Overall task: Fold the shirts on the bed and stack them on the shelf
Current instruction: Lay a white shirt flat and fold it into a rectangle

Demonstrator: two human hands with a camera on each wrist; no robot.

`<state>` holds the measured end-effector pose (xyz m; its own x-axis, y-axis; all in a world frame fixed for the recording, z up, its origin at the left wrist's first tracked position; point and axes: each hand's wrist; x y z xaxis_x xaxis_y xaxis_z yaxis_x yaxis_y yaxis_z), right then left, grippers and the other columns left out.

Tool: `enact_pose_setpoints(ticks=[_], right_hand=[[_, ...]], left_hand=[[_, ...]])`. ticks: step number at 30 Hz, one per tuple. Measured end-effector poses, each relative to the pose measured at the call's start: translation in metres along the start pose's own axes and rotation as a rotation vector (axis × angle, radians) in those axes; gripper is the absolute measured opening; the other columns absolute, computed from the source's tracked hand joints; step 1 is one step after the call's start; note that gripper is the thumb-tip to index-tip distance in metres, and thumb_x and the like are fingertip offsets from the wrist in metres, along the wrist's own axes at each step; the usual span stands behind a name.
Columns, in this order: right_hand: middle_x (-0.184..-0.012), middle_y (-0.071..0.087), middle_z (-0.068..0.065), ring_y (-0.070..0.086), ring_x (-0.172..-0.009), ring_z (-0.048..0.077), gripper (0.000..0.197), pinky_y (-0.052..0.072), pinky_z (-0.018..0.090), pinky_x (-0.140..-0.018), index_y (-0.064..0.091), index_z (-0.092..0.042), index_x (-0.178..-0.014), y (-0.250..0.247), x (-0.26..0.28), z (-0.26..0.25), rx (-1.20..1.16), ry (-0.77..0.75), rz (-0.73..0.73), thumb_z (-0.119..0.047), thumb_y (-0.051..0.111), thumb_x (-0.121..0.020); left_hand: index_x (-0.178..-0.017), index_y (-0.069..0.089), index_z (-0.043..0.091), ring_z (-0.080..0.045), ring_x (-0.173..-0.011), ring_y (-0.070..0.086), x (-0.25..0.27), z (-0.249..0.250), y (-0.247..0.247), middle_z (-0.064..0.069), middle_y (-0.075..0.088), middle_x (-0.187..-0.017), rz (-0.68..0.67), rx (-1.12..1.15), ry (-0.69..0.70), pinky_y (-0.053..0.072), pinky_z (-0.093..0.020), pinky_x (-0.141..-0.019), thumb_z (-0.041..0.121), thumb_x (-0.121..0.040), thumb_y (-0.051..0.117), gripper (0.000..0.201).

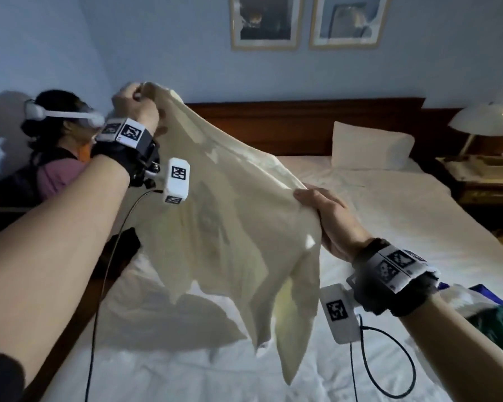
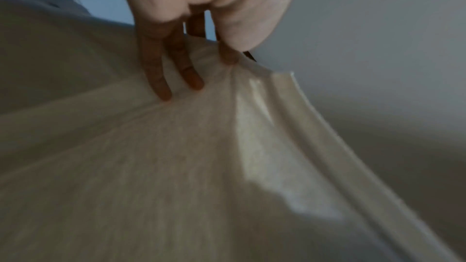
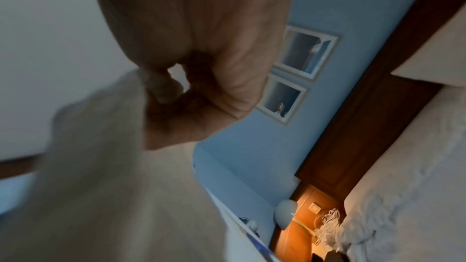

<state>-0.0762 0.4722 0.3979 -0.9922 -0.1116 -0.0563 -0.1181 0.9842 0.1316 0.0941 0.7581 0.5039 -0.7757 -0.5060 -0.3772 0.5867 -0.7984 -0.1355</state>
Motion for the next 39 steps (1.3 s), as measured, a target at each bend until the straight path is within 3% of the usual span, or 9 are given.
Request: enact_pose_setpoints(ticks=[4,18,25,30,33,35,36,37,39], right_hand=[[-0.065,0.064,0.009,0.059,-0.054,0.020,0.026,0.050,0.026,-0.051,0.066,-0.007,-0.082,-0.009,0.011,0.024,-0.158,0.063,0.106,-0.010,0.044,-0.094],[-0.061,0.053,-0.003,0.049,-0.051,0.011,0.027,0.039,0.024,-0.042,0.060,-0.011,-0.078,-0.207,0.100,0.302,0.198,0.494,0.730,-0.023,0.047,-0.099],[-0.080,0.066,0.014,0.061,-0.078,0.033,0.030,0.050,0.041,-0.073,0.055,-0.006,-0.080,-0.319,0.131,0.464,0.492,0.668,0.901,-0.028,0.049,-0.099],[-0.071,0.059,0.011,0.052,-0.070,0.030,0.032,0.035,0.035,-0.062,0.047,-0.010,-0.072,-0.355,0.145,0.512,0.561,0.749,0.903,-0.026,0.048,-0.099],[-0.069,0.056,0.009,0.048,-0.071,0.030,0.034,0.032,0.036,-0.061,0.044,-0.011,-0.069,-0.374,0.150,0.523,0.569,0.794,0.925,-0.025,0.046,-0.100],[-0.069,0.055,0.009,0.050,-0.072,0.032,0.034,0.032,0.036,-0.061,0.043,-0.011,-0.068,-0.387,0.157,0.527,0.579,0.818,0.935,-0.024,0.045,-0.099],[-0.069,0.055,0.009,0.052,-0.073,0.032,0.034,0.035,0.037,-0.062,0.043,-0.012,-0.068,-0.392,0.160,0.528,0.588,0.836,0.935,-0.025,0.046,-0.099],[-0.073,0.058,0.009,0.055,-0.077,0.033,0.030,0.040,0.038,-0.065,0.047,-0.013,-0.071,-0.397,0.164,0.530,0.591,0.854,0.930,-0.026,0.047,-0.098],[-0.094,0.062,0.007,0.058,-0.090,0.028,0.014,0.047,0.037,-0.078,0.057,-0.016,-0.095,-0.401,0.165,0.529,0.624,0.875,0.917,-0.029,0.052,-0.097]], left_hand=[[-0.104,0.072,0.019,-0.022,-0.100,0.066,0.009,0.001,0.061,-0.002,0.072,-0.105,-0.102,-0.024,0.101,0.053,-0.026,-0.084,0.025,-0.086,0.052,0.028],[-0.107,0.075,0.012,-0.020,-0.102,0.067,0.281,-0.253,0.387,-0.006,0.073,-0.108,-0.748,-0.220,0.012,0.044,-0.016,-0.087,0.020,-0.092,0.062,0.021],[-0.106,0.075,0.011,-0.017,-0.102,0.066,0.410,-0.382,0.494,-0.006,0.073,-0.107,-0.839,-0.253,-0.051,0.039,-0.007,-0.083,0.019,-0.092,0.064,0.020],[-0.108,0.074,0.008,-0.011,-0.098,0.065,0.465,-0.418,0.536,-0.001,0.072,-0.105,-0.944,-0.314,-0.056,0.040,-0.003,-0.079,0.019,-0.092,0.064,0.021],[-0.080,0.061,0.001,0.000,-0.088,0.049,0.485,-0.432,0.560,0.013,0.051,-0.089,-0.990,-0.342,-0.043,0.038,-0.012,-0.071,0.017,-0.091,0.064,0.020],[-0.077,0.057,-0.001,-0.012,-0.076,0.053,0.498,-0.433,0.574,-0.004,0.043,-0.074,-0.995,-0.353,-0.021,0.040,-0.018,-0.072,0.016,-0.090,0.066,0.023],[-0.074,0.056,0.005,-0.014,-0.076,0.055,0.503,-0.431,0.578,0.012,0.044,-0.091,-1.017,-0.331,-0.018,0.040,-0.016,-0.074,0.015,-0.090,0.066,0.021],[-0.096,0.067,-0.008,-0.014,-0.085,0.062,0.508,-0.430,0.582,0.007,0.065,-0.098,-1.051,-0.297,-0.038,0.041,-0.012,-0.077,0.013,-0.090,0.067,0.022],[-0.116,0.071,0.011,-0.016,-0.107,0.064,0.513,-0.428,0.580,-0.003,0.068,-0.117,-1.167,-0.289,-0.098,0.043,-0.006,-0.083,0.012,-0.089,0.068,0.027]])
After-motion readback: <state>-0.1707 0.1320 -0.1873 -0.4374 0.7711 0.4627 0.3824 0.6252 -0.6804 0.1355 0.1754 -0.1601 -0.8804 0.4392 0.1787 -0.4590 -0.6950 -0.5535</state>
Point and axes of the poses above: each hand's wrist, its own x-axis away from the middle knuckle, its own y-axis out of the palm, z = x × y
